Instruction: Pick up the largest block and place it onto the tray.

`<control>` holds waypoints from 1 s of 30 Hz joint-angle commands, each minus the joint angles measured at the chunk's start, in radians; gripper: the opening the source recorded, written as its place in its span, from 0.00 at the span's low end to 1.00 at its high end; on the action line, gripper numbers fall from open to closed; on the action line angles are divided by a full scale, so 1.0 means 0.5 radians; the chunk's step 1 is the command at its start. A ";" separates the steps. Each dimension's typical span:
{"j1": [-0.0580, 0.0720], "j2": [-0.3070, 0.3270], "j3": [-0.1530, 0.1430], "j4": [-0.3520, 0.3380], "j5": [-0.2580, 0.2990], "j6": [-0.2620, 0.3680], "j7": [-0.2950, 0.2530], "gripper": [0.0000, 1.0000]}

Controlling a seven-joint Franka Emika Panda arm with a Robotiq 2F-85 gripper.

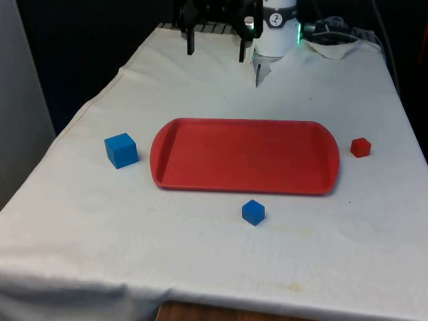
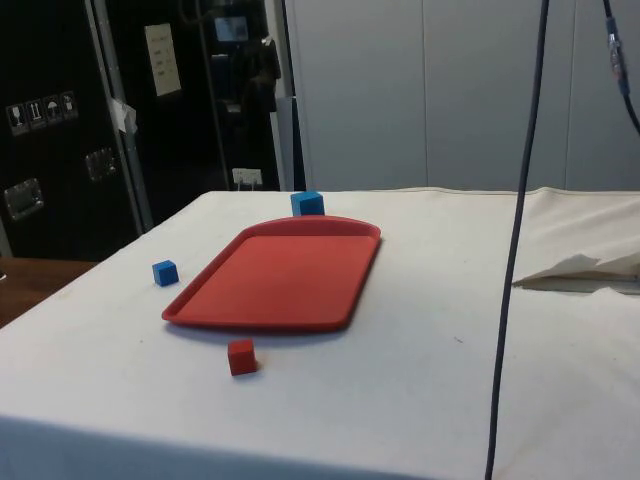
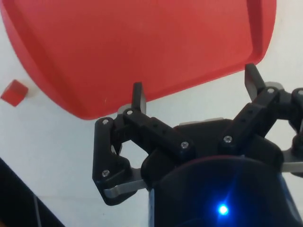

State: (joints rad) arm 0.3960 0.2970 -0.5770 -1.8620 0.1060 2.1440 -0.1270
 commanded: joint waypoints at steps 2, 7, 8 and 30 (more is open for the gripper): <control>-0.014 0.014 -0.004 0.000 0.028 0.032 -0.020 1.00; -0.024 0.030 -0.028 0.000 0.048 0.064 -0.044 1.00; -0.026 0.034 -0.036 0.000 0.056 0.072 -0.054 1.00; -0.068 0.200 -0.234 0.002 0.286 0.240 -0.350 1.00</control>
State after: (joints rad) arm 0.3720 0.3910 -0.6950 -1.8620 0.2370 2.2570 -0.2880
